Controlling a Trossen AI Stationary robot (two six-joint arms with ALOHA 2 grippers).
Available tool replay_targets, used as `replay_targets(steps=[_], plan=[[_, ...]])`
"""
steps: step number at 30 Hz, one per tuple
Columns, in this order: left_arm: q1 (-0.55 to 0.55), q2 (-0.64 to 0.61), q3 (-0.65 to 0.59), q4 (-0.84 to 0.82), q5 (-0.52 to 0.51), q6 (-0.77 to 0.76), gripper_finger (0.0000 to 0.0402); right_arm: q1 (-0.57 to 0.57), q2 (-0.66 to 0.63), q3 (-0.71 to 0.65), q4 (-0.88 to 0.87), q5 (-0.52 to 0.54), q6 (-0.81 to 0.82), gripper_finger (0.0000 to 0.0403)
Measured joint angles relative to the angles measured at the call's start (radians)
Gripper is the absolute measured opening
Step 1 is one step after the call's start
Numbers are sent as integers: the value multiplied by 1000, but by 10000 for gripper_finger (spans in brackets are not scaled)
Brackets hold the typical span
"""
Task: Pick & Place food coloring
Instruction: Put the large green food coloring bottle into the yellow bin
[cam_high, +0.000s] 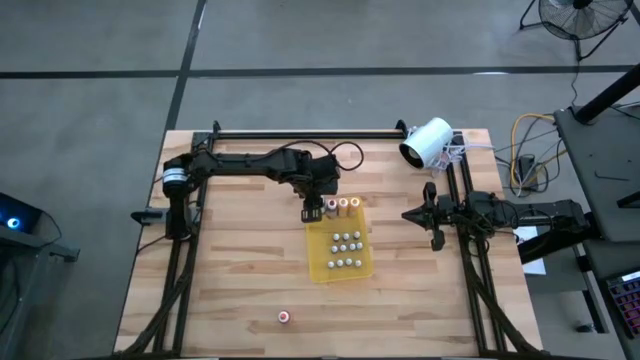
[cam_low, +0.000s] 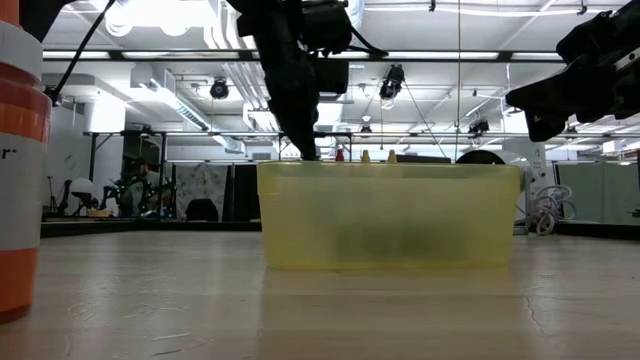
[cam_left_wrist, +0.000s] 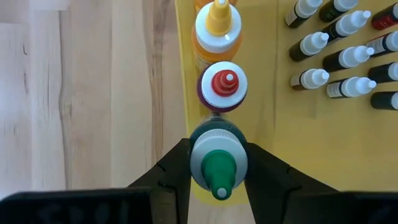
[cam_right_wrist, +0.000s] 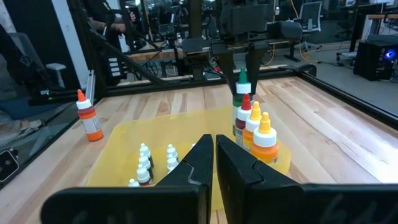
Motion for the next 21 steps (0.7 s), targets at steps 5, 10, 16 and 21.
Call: replay_targets(steps=[5,10,16,21], plan=[[0,0,0,5,4,-1,97,0,0,0,0,0,0,13],[0,0,0,9,5,-1,97,0,0,0,0,0,0,13],[0,-1,-22,33,11,-3,97,0,0,0,0,0,0,13],[0,-1,-55,41,12,-5,97,0,0,0,0,0,0,13]])
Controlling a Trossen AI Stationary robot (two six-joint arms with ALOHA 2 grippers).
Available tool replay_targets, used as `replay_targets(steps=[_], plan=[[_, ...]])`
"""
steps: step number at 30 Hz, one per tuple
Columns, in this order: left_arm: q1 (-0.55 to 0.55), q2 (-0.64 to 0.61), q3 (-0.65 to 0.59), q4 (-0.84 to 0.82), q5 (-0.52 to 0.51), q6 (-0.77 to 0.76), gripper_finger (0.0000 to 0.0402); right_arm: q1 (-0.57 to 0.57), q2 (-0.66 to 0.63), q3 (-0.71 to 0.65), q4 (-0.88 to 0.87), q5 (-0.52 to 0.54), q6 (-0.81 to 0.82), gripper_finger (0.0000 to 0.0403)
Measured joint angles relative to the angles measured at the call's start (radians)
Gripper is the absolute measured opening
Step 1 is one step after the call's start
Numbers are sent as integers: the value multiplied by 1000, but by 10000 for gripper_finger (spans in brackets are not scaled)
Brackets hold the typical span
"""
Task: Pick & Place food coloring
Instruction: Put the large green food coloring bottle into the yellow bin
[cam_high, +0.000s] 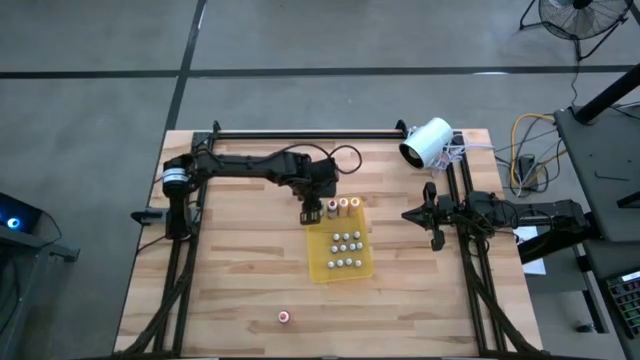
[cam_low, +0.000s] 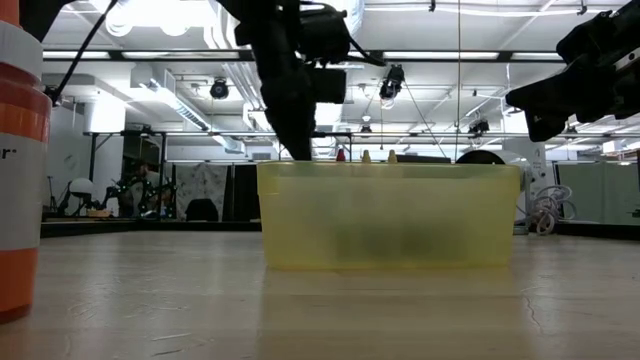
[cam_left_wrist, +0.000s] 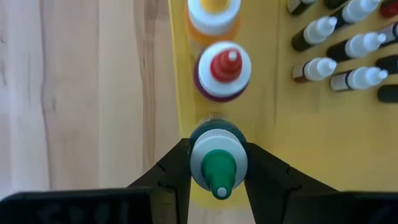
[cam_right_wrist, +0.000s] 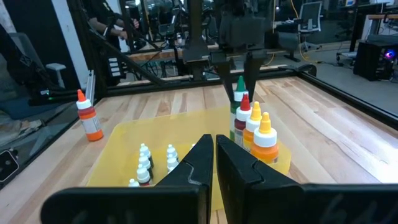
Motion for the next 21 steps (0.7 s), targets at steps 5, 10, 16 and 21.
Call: replay_targets(steps=[5,10,16,21], plan=[[0,0,-20,10,0,-3,97,0,0,0,0,0,0,13],[0,0,-26,41,0,-3,97,0,0,0,0,0,0,13],[2,0,-26,55,0,-3,97,0,0,0,0,0,0,13],[2,0,-26,64,0,-2,97,0,0,0,0,0,0,13]])
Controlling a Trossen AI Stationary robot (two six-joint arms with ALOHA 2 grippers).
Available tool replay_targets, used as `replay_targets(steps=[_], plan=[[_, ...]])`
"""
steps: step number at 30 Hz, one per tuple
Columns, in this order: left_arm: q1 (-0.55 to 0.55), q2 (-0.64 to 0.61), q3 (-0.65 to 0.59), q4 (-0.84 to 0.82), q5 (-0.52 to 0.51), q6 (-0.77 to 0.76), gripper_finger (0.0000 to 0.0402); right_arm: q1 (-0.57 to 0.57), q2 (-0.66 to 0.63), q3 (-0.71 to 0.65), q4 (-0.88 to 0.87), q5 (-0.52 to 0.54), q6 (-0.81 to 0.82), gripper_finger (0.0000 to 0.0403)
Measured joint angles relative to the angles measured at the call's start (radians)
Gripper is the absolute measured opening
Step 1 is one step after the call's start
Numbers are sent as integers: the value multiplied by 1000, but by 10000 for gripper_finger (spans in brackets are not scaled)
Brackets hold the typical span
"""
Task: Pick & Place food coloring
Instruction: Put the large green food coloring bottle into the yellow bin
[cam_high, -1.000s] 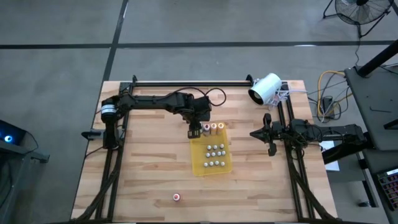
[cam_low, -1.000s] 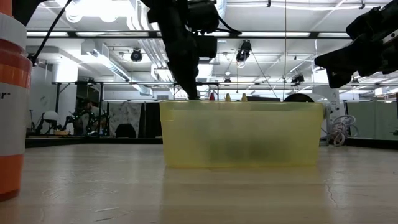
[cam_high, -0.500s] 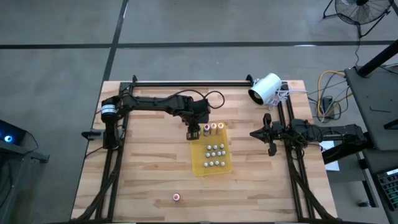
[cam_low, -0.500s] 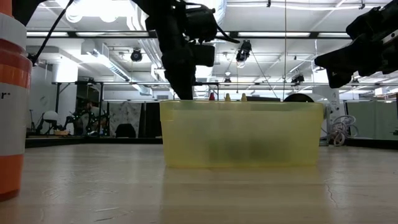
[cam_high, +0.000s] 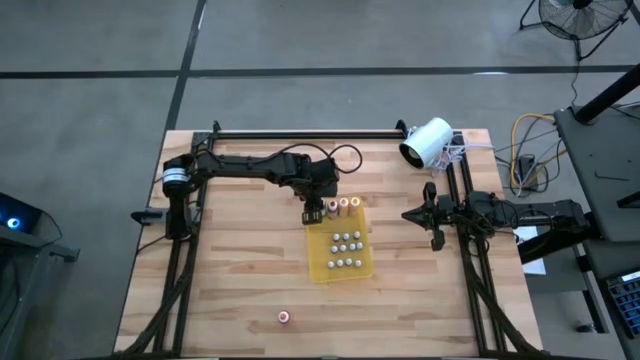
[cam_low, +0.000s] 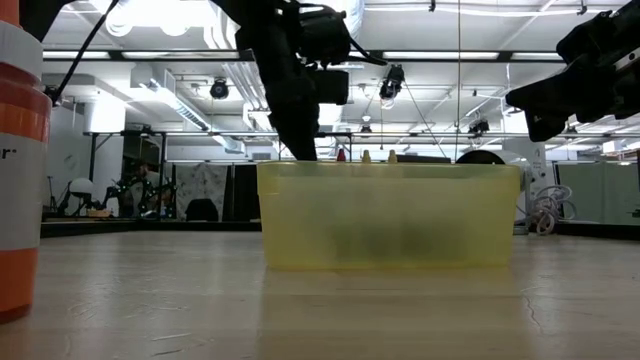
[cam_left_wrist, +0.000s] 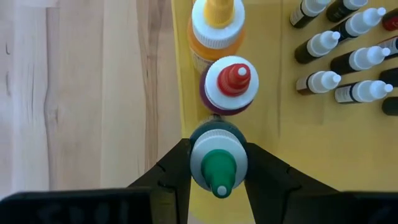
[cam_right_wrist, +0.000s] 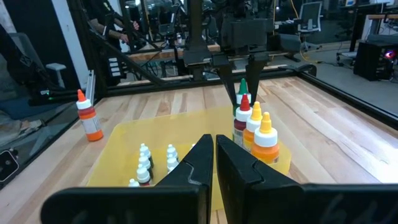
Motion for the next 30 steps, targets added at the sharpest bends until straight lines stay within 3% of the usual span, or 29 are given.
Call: replay_targets(steps=[12,30], plan=[[-1,0,0,9,0,14,122,0,0,0,0,0,0,13],[3,-4,20,-36,-38,17,126,0,0,0,0,0,0,13]])
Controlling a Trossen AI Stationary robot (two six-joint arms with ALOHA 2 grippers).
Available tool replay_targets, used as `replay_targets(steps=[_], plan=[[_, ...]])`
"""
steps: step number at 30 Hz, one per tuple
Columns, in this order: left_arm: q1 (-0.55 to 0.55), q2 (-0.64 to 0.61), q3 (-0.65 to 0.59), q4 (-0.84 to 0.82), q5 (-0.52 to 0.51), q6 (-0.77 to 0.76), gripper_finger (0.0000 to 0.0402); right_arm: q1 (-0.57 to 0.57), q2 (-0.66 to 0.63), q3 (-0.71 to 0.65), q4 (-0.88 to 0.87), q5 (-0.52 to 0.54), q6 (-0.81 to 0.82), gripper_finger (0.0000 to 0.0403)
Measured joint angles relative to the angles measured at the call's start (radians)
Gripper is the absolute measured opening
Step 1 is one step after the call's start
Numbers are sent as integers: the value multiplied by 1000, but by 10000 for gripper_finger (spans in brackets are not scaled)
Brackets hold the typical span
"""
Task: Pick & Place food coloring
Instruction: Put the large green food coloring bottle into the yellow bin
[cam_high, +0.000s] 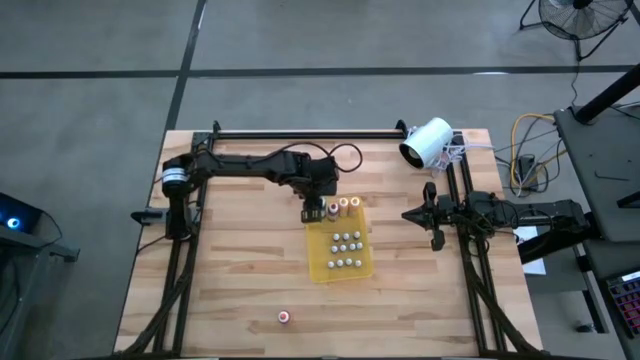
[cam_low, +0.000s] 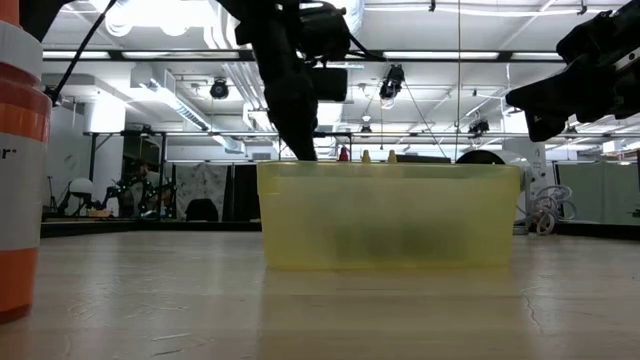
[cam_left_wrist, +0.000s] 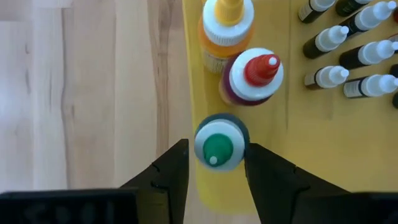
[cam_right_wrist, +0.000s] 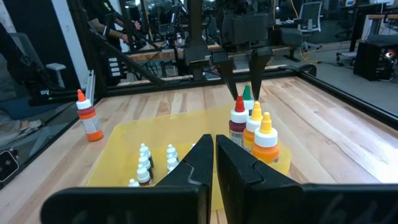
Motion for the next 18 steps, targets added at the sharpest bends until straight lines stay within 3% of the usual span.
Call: replay_targets(steps=[18], plan=[[5,-2,88,-67,-2,23,126,0,0,0,0,0,0,13]])
